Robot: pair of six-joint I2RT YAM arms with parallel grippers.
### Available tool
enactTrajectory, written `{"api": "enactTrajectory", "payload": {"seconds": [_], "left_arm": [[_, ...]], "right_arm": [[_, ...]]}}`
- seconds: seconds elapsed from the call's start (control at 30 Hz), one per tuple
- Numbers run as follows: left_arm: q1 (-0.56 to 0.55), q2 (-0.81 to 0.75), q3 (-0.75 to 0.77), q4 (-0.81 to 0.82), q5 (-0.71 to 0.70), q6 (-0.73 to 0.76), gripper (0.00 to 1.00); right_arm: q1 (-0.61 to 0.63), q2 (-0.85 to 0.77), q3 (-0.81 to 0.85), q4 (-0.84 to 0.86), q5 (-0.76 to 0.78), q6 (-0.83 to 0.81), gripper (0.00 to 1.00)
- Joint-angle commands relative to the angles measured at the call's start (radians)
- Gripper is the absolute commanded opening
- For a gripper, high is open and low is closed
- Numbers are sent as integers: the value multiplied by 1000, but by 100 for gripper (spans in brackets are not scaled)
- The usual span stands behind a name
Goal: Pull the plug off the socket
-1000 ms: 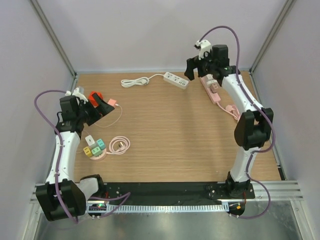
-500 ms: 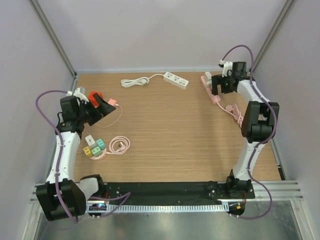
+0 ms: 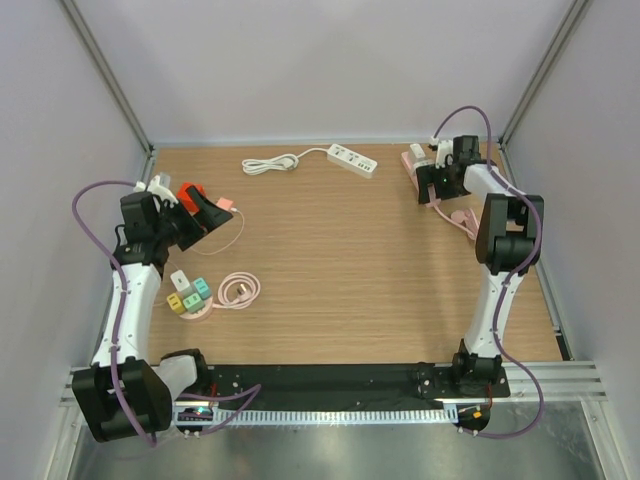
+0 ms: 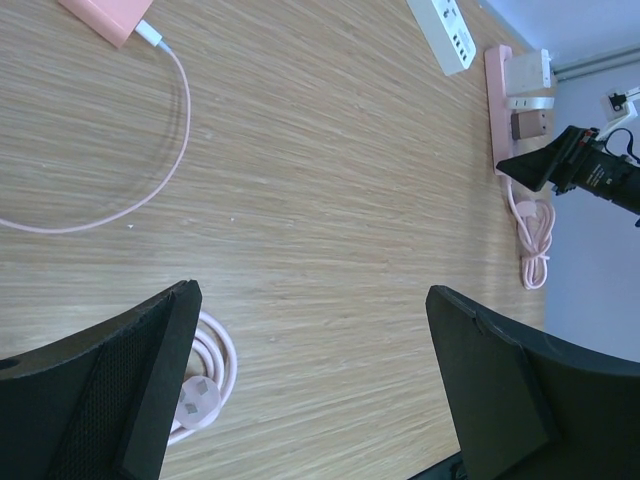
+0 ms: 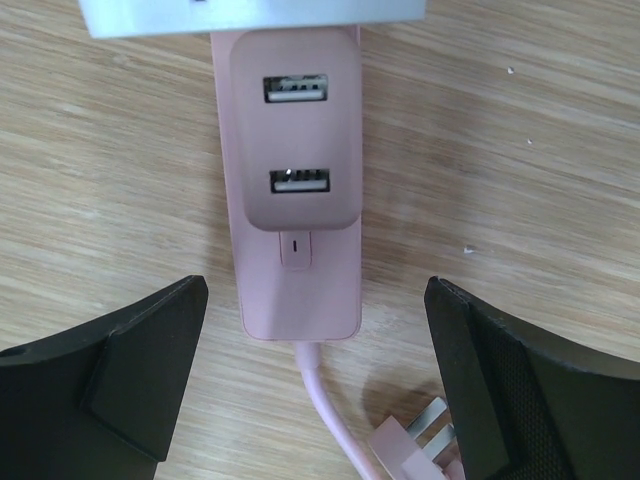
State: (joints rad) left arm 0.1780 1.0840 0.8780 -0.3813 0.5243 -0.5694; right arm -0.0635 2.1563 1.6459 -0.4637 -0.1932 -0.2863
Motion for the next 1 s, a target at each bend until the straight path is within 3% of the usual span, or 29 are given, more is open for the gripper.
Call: {"api": "enactTrajectory", "payload": {"seconds": [0.0, 0.27, 0.37, 0.53, 0.6, 0.8, 0.97], "left_arm": [[3, -15, -5, 61, 34, -9, 100], [3, -13, -7, 65, 43, -12, 100], [3, -13, -13, 79, 59, -27, 100], [3, -3, -40, 166, 144, -83, 100], [3, 4, -48, 205, 169, -112, 100], [-21, 48, -93, 355, 292, -207, 100], [-104, 100, -74, 367, 315, -221, 100]], "right_arm": [[-1, 17, 54, 34, 9, -4, 97], [-1, 70, 101, 14, 5, 10, 84], [-1, 71, 94, 13, 6, 10, 71], [-1, 38, 66, 13, 17, -11, 17], [-2, -5, 19, 36, 14, -34, 1], [-16, -264, -181, 65, -185, -155, 1], [-16, -450, -354, 1, -385, -258, 1]]}}
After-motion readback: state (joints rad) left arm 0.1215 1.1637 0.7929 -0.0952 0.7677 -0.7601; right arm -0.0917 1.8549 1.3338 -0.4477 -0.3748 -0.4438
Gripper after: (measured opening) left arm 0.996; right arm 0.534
